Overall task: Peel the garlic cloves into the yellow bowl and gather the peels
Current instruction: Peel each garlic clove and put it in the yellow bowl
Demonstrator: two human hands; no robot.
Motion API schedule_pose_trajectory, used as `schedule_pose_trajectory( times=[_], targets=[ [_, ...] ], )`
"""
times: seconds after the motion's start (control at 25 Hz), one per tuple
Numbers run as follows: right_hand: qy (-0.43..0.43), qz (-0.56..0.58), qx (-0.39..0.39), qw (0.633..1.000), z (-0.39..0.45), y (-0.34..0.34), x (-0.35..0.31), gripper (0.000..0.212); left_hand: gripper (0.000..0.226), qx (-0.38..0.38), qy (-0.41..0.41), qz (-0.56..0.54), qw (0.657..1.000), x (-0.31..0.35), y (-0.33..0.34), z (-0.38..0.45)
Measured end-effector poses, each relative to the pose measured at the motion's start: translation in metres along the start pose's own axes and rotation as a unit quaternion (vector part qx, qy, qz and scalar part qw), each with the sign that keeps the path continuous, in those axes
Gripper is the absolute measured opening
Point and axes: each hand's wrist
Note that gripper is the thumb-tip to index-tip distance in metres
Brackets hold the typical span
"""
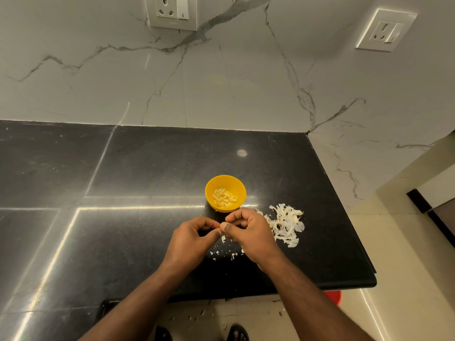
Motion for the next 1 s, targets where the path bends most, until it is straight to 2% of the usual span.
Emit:
schedule_pose_trajectory(
  times=[0.24,0.48,0.72,1.0],
  targets=[
    [-0.002,-0.005,-0.007,1.0,0.001,0.0,-0.001,0.012,0.003,0.01,0.019,0.017,1.0,0.002,-0.002,-0.005],
    [-0.037,-0.024,-0.018,0.999,-0.002,0.001,-0.006,0.02,0.008,0.02,-0.038,-0.077,0.996,0.002,-0.003,-0.001],
    [-0.088,-0.107,-0.021,0.99,-0.008,0.002,-0.01,0.024,0.012,-0.044,-0.134,-0.194,0.971,0.001,-0.002,0.001],
    [-0.071,-0.04,0.024,0.996,-0.007,0.007,-0.009,0.026,0.014,-0.088,-0.149,-0.27,0.947,0.004,-0.002,0.001]
  ],
)
Point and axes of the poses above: each hand's wrist, its own z-axis towards the middle knuckle, its own y-axis out of the palm, x = y × z, and after that the axes turned 8 degrees about -y, right-handed
